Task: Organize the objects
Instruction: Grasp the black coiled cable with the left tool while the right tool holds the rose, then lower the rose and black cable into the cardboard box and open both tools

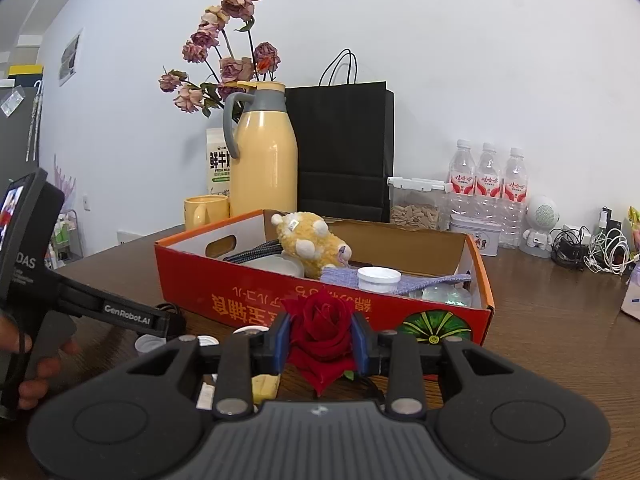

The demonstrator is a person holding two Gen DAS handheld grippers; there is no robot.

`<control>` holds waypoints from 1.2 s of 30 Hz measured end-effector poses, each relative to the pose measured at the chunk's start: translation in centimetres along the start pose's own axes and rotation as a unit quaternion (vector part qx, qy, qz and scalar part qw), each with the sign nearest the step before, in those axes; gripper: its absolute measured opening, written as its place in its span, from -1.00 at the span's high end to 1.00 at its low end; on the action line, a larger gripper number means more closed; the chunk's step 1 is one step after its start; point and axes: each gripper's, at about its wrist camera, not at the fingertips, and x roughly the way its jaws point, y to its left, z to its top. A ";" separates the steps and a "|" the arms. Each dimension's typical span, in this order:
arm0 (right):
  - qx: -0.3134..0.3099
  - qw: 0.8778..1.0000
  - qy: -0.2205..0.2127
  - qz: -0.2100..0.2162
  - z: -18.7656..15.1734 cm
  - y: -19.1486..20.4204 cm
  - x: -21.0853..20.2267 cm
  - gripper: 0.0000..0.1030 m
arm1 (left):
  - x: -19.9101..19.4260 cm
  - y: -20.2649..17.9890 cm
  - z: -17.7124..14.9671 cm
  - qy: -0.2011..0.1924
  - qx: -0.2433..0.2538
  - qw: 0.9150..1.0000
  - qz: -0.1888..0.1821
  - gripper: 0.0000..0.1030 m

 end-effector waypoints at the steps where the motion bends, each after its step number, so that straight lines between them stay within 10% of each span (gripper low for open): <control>1: 0.000 1.000 0.001 0.000 0.0 0.0 0.1 0.40 | -0.1 -0.1 0.0 -0.004 0.003 1.000 -0.005 -0.25; 3: -0.001 1.000 0.003 -0.001 -0.1 0.1 0.1 0.40 | -0.4 -0.2 -0.1 -0.012 0.007 1.000 -0.017 0.23; 36: -0.035 0.998 -0.058 -0.018 3.8 -0.2 -1.2 0.40 | -7.4 -3.5 3.1 -0.180 0.033 0.981 -0.071 0.25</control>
